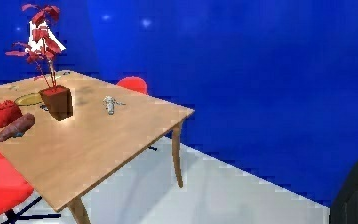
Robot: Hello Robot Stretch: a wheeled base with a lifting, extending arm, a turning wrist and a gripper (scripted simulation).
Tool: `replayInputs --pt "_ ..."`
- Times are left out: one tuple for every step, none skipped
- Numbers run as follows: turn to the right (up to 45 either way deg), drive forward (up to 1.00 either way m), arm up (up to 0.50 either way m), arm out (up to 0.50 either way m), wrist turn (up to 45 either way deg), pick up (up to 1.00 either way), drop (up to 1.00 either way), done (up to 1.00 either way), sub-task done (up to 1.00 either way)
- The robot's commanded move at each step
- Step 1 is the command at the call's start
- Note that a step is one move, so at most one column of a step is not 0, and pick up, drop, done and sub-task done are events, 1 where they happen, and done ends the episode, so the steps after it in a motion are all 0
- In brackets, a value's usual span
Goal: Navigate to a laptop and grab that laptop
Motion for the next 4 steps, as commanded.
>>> replayInputs --pt "0.0 0.00 0.00 0.24 0.0 0.00 0.00 0.00 0.00" --pt "0.0 0.00 0.00 0.00 45.0 0.00 0.00 0.00 0.00" --pt "0.0 0.00 0.00 0.00 45.0 0.00 0.00 0.00 0.00" --pt "0.0 0.00 0.00 0.00 45.0 0.00 0.00 0.00 0.00"
